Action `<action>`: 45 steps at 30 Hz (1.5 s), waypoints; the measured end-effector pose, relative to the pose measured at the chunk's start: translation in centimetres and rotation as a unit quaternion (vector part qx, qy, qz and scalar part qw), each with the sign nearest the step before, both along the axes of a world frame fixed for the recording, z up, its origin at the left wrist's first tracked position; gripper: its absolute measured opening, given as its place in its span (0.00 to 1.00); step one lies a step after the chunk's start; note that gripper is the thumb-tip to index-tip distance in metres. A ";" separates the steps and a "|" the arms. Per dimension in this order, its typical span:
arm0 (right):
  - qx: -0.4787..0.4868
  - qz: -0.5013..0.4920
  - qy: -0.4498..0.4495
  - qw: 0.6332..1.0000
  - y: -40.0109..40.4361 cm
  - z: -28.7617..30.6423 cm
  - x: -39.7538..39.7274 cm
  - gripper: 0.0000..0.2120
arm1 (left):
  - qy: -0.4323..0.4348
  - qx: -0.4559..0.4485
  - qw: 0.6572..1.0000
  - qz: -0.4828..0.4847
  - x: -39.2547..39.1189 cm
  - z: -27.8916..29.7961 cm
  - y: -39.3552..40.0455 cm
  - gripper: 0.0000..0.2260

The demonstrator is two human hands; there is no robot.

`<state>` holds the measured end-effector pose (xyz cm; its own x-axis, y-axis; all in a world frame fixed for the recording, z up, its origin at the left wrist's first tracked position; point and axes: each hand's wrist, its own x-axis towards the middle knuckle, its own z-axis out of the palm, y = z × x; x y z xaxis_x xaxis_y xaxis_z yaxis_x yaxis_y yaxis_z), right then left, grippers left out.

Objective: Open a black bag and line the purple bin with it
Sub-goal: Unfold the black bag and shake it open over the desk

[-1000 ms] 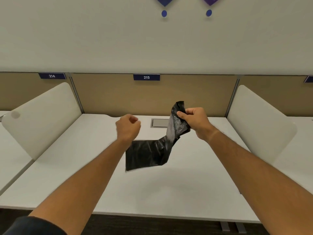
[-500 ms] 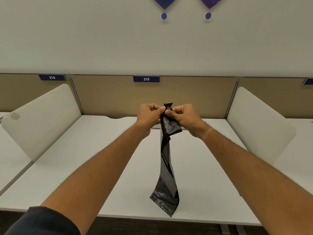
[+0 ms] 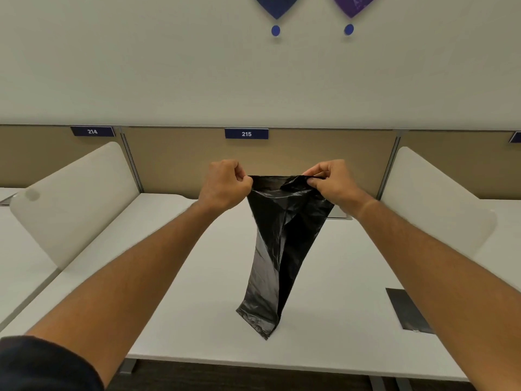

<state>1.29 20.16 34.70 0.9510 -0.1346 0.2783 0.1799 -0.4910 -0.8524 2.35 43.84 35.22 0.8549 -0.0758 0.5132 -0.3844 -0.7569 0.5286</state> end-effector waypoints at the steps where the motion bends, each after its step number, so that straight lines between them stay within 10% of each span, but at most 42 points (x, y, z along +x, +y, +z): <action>1: -0.006 0.006 -0.007 1.000 0.2 0.0 -0.1 0.10 | 0.006 0.010 1.000 0.008 0.0 0.0 0.1 0.03; 7: 0.000 0.075 -0.028 0.997 2.3 0.2 -0.8 0.10 | 0.038 0.102 0.992 -0.068 -0.5 0.2 -2.1 0.18; 15: 0.007 0.123 -0.028 0.992 2.2 0.3 -1.6 0.16 | 0.069 0.060 0.995 -0.051 -0.5 0.2 -3.1 0.04; 23: 0.000 -0.054 0.064 0.996 -0.6 -0.7 -2.3 0.21 | 0.037 -0.042 0.998 0.040 -0.1 0.8 -2.0 0.05; 34: 0.031 0.010 0.228 0.973 -0.4 0.0 -3.8 0.04 | -0.041 -0.079 0.995 0.037 -0.3 1.4 -1.2 0.04; 38: 0.035 0.101 0.198 0.974 2.0 0.0 -3.2 0.14 | -0.047 -0.083 0.995 -0.032 -1.0 1.5 -1.9 0.05; 41: -0.086 0.007 0.124 0.989 2.1 -1.3 -2.0 0.06 | -0.069 -0.055 0.995 -0.053 -1.0 1.5 -0.9 0.04; 45: 0.020 -0.092 0.077 0.993 1.2 -1.4 -1.3 0.13 | -0.102 0.071 0.990 -0.066 -0.7 0.8 2.8 0.04</action>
